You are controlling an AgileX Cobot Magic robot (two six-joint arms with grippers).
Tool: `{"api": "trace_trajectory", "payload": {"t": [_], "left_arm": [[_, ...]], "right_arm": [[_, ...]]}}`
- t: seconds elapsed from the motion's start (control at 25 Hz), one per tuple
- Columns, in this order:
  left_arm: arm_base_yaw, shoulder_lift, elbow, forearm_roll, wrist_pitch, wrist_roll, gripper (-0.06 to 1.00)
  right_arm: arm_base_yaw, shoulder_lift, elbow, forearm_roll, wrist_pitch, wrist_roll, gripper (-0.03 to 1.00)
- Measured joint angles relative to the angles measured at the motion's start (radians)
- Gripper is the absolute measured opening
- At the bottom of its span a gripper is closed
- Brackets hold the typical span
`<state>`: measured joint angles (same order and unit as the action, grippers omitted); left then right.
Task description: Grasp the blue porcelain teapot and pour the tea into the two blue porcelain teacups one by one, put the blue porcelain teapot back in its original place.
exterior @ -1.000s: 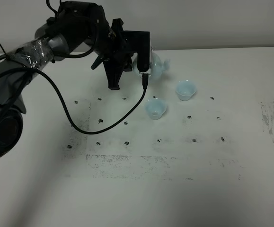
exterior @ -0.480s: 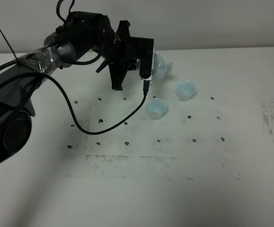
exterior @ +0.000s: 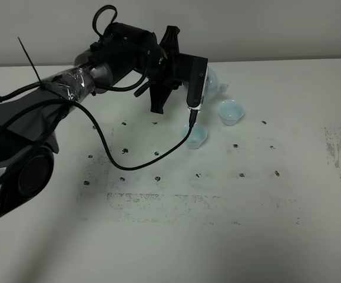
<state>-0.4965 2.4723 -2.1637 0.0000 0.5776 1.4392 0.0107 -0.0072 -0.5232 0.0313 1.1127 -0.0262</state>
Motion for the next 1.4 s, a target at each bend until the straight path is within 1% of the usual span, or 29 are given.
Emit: {"api": "trace_trajectory", "payload": {"t": [0.16, 0.48, 0.64, 0.92, 1.0, 1.12, 1.2, 1.4], "left_arm": [[-0.006, 0.008, 0.000, 0.014, -0.003, -0.004, 0.01], [-0.014, 0.007, 0.000, 0.068, -0.009, 0.031, 0.01], [-0.014, 0.007, 0.000, 0.081, -0.011, 0.062, 0.01], [-0.016, 0.007, 0.000, 0.102, -0.012, 0.073, 0.01], [-0.025, 0.007, 0.000, 0.131, -0.012, 0.056, 0.01], [-0.041, 0.007, 0.000, 0.207, -0.012, -0.012, 0.01], [-0.051, 0.007, 0.000, 0.249, -0.012, -0.055, 0.01], [-0.069, 0.005, 0.000, 0.326, 0.001, -0.099, 0.01]], "right_arm": [[0.000, 0.000, 0.000, 0.000, 0.000, 0.000, 0.54], [0.000, 0.000, 0.000, -0.006, 0.000, 0.000, 0.54], [0.000, 0.000, 0.000, -0.011, 0.000, 0.000, 0.54], [0.000, 0.000, 0.000, -0.020, 0.000, 0.000, 0.54], [0.000, 0.000, 0.000, -0.031, 0.000, 0.000, 0.54], [0.000, 0.000, 0.000, -0.031, 0.000, 0.000, 0.54], [0.000, 0.000, 0.000, -0.054, 0.000, 0.000, 0.54], [0.000, 0.000, 0.000, -0.081, 0.000, 0.000, 0.54]]}}
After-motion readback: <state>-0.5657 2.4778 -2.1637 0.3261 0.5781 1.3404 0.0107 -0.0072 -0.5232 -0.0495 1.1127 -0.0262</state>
